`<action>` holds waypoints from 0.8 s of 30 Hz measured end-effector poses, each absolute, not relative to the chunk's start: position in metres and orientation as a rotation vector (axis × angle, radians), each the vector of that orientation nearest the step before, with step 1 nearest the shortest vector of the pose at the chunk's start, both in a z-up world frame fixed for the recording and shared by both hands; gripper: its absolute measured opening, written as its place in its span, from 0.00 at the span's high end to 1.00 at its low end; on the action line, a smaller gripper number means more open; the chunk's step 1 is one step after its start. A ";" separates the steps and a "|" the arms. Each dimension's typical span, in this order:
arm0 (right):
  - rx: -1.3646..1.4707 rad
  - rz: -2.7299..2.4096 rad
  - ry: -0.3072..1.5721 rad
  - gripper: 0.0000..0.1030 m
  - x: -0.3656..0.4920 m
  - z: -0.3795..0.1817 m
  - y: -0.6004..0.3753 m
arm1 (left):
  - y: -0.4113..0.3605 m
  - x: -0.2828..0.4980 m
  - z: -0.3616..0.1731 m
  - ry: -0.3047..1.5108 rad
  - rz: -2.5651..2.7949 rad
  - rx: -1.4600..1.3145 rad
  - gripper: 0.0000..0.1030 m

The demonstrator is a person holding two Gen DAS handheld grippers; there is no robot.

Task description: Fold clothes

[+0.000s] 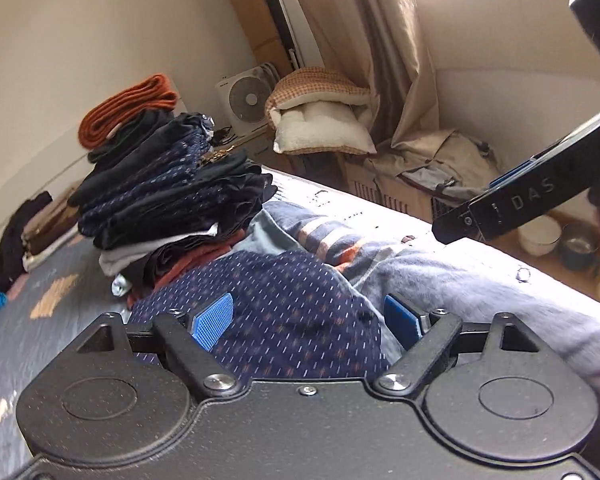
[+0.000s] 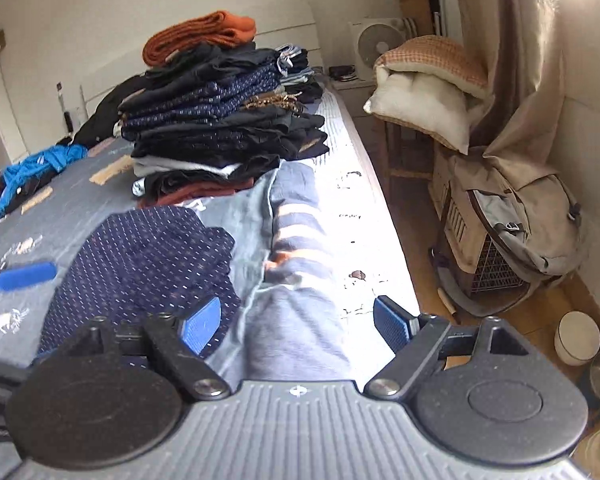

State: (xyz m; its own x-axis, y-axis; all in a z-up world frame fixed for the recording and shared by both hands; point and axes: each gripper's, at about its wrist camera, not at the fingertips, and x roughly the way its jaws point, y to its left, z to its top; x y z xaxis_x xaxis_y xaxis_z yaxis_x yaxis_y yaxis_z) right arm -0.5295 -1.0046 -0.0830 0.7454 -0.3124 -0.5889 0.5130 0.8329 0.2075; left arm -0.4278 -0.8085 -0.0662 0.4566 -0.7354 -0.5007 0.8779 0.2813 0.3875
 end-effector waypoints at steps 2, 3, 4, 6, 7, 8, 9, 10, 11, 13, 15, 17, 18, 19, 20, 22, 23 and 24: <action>0.387 -0.452 0.562 0.19 -0.530 -0.084 -1.013 | -0.826 -0.430 -0.076 0.241 -1.070 0.727 0.21; 0.402 -0.441 0.552 0.19 -0.530 -0.084 -1.017 | -0.832 -0.429 -0.081 0.236 -1.052 0.751 0.21; 0.417 -0.433 0.543 0.19 -0.530 -0.083 -1.023 | -0.838 -0.428 -0.087 0.230 -1.027 0.776 0.21; 0.445 -0.426 0.528 0.19 -0.531 -0.082 -1.037 | -0.847 -0.425 -0.097 0.230 -0.979 0.822 0.21; 0.459 -0.426 0.521 0.19 -0.532 -0.083 -1.043 | -0.851 -0.422 -0.101 0.240 -0.959 0.839 0.21; 0.471 -0.429 0.518 0.19 -0.533 -0.084 -1.049 | -0.854 -0.419 -0.106 0.249 -0.938 0.854 0.21; 0.485 -0.435 0.519 0.19 -0.533 -0.087 -1.056 | -0.857 -0.415 -0.110 0.262 -0.921 0.868 0.21; 0.500 -0.441 0.519 0.19 -0.534 -0.089 -1.062 | -0.859 -0.411 -0.115 0.274 -0.910 0.882 0.21; 0.515 -0.443 0.521 0.19 -0.534 -0.091 -1.067 | -0.860 -0.408 -0.120 0.285 -0.899 0.894 0.20; 0.533 -0.438 0.523 0.19 -0.533 -0.096 -1.074 | -0.862 -0.406 -0.125 0.288 -0.893 0.909 0.19; 0.535 -0.426 0.523 0.19 -0.532 -0.098 -1.078 | -0.859 -0.406 -0.128 0.280 -0.906 0.910 0.23; 0.529 -0.411 0.523 0.19 -0.530 -0.098 -1.079 | -0.855 -0.402 -0.125 0.300 -0.923 0.874 0.35; 0.525 -0.405 0.524 0.19 -0.528 -0.098 -1.080 | -0.853 -0.399 -0.122 0.322 -0.930 0.843 0.38; 0.525 -0.398 0.524 0.19 -0.528 -0.097 -1.081 | -0.851 -0.397 -0.119 0.344 -0.937 0.811 0.43; 0.530 -0.391 0.523 0.19 -0.527 -0.098 -1.082 | -0.847 -0.391 -0.114 0.377 -0.947 0.759 0.47; 0.541 -0.387 0.524 0.19 -0.526 -0.098 -1.085 | -0.838 -0.378 -0.103 0.453 -0.967 0.634 0.52; 0.546 -0.387 0.525 0.19 -0.525 -0.099 -1.086 | -0.833 -0.369 -0.098 0.496 -0.974 0.569 0.56; 0.551 -0.386 0.526 0.19 -0.524 -0.099 -1.088 | -0.828 -0.362 -0.094 0.531 -0.980 0.511 0.57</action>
